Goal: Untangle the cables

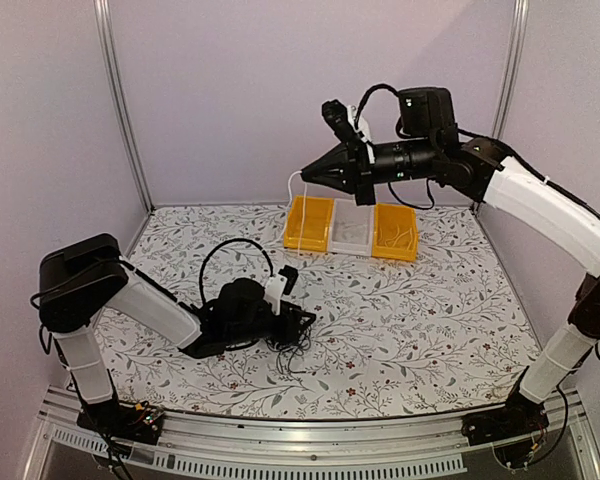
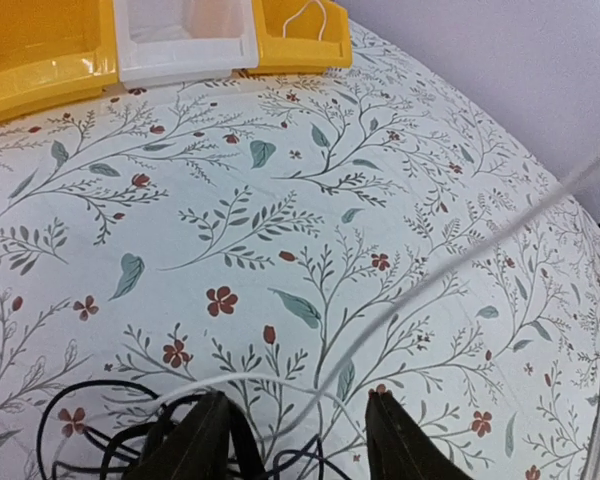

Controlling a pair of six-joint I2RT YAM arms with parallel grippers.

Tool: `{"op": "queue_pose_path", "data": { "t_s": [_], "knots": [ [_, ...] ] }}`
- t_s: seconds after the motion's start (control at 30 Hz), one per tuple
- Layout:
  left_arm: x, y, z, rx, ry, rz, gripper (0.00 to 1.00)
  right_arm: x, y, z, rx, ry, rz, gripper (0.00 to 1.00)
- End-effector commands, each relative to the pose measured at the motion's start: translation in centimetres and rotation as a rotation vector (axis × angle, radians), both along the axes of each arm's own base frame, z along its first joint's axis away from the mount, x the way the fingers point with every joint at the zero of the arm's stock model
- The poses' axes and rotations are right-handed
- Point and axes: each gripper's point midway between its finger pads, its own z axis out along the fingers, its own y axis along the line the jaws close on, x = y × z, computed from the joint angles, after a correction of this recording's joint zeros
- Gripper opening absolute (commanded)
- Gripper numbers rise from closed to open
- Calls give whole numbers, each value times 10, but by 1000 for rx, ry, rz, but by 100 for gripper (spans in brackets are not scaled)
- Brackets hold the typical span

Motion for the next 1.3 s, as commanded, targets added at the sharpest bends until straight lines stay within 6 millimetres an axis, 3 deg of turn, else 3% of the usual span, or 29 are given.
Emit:
{"op": "queue_pose_path", "data": {
  "t_s": [0.0, 0.13, 0.23, 0.3, 0.37, 0.53, 0.7, 0.73, 1.0, 1.13, 1.27],
  "knots": [
    [3, 18, -17, 40, 58, -1, 49, -16, -31, 103, 177, -110, -25, 0],
    [3, 24, -37, 103, 109, -34, 47, -24, -51, 171, 298, -211, -72, 0],
    [3, 30, -47, 124, 136, -36, 45, -30, -64, 208, 371, -277, -106, 0],
    [0, 28, -46, 116, 141, -56, 45, -29, -70, 221, 396, -311, -137, 0],
    [-3, 22, -40, 106, 146, -92, 45, -23, -72, 221, 391, -337, -164, 0],
    [-6, 2, -6, 100, 87, -137, 53, 4, -73, 188, 317, -323, -230, 0],
    [-6, -9, 30, 67, 39, -141, 55, 17, -76, 140, 227, -319, -295, 0],
    [-4, -8, 37, 59, 40, -119, 56, 23, -76, 121, 193, -311, -309, 0],
    [0, -13, 80, 18, 39, -78, 58, 56, -111, 58, 82, -235, -438, 0],
    [5, -14, 95, 30, 47, -50, 59, 83, -131, 43, 62, -177, -524, 0],
    [14, -7, 94, 82, 50, 7, 59, 112, -151, 36, 69, -117, -593, 0]
  ]
}}
